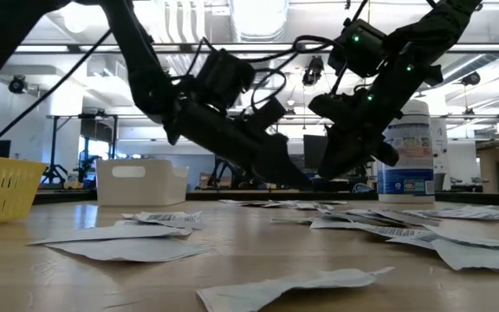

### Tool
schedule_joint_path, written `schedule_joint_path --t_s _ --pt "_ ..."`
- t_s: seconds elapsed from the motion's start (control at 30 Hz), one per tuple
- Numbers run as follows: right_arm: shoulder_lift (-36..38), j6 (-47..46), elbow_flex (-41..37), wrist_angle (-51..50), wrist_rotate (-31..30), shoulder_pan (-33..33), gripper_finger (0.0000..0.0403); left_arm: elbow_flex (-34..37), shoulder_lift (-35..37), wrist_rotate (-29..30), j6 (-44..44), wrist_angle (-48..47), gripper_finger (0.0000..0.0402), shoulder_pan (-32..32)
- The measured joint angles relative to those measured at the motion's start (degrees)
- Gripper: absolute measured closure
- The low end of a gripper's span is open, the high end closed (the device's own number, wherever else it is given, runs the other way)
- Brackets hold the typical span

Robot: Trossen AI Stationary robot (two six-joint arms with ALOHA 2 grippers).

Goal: Pick & Place First Aid Supplies
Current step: Put the towelette pack into the black bin

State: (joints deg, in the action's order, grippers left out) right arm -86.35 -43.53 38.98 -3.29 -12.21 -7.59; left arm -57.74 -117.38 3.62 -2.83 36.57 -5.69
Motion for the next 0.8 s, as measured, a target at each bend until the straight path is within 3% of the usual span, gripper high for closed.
schedule_joint_path --t_s 0.57,0.8 --pt "0.0 -5.1 -3.2 0.6 -1.1 0.0 0.0322 -1.2 -2.2 1.5 2.4 -5.8 0.0294 -0.5" --pt "0.0 -9.3 -3.3 0.9 -1.8 -0.1 0.0298 -1.2 -2.2 1.5 3.9 -7.2 0.0294 -0.5"
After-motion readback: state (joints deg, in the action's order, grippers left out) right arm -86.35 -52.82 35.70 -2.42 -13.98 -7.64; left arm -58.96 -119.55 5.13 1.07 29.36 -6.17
